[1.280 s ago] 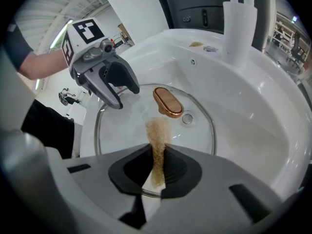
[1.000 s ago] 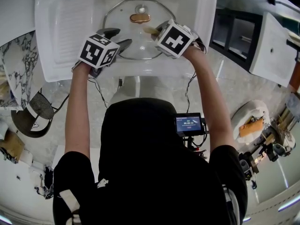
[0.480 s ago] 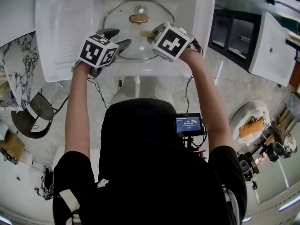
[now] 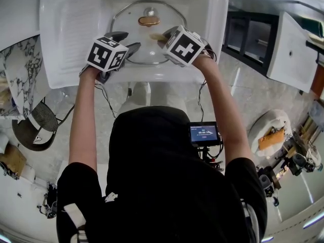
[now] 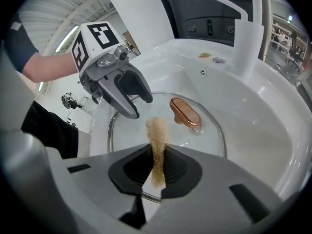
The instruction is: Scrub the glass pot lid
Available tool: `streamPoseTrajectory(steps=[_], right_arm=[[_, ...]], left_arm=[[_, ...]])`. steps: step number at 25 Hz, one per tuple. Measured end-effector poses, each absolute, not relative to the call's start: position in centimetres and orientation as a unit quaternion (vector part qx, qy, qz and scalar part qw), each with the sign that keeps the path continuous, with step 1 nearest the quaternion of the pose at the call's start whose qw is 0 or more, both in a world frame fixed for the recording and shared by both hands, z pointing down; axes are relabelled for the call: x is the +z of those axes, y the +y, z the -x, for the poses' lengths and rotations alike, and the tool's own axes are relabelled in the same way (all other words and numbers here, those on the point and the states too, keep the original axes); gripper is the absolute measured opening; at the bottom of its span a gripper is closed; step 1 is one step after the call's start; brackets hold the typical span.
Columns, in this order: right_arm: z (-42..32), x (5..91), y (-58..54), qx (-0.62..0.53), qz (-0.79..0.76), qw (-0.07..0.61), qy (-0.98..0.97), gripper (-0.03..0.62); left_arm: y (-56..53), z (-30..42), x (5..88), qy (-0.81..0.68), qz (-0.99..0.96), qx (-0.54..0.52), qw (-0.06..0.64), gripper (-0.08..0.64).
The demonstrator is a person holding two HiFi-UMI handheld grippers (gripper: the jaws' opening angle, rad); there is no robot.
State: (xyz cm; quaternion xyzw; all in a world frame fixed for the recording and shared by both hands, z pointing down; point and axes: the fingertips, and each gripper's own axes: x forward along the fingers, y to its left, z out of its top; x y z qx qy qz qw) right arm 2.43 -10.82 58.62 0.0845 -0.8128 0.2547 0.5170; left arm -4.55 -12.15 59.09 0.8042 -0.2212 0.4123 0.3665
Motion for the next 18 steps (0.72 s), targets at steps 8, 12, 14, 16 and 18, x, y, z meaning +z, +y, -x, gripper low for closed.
streamPoseTrajectory(steps=[8,12,14,16,18], right_arm=[[-2.6,56.2,-10.1,0.257,-0.123,0.485,-0.827,0.017],[-2.7,54.2,-9.3,0.244,-0.148,0.473,-0.833,0.017],[-2.7,52.9,-8.9,0.236,-0.163,0.464,-0.838,0.017],[-2.5,51.3,-8.4,0.229,-0.180,0.451,-0.844,0.017],[-2.2,49.5,-8.1,0.220,-0.200,0.435,-0.850,0.017]], left_arm=[[-10.7,5.0,56.2,-0.242,-0.817,0.395,0.344,0.084],[-10.1,4.8,53.0,-0.259,-0.833,0.372,0.316,0.049],[-9.9,4.5,51.2,-0.266,-0.842,0.360,0.302,0.032],[-9.6,4.3,49.2,-0.272,-0.850,0.347,0.289,0.026],[-9.5,4.1,47.2,-0.281,-0.857,0.333,0.275,0.021]])
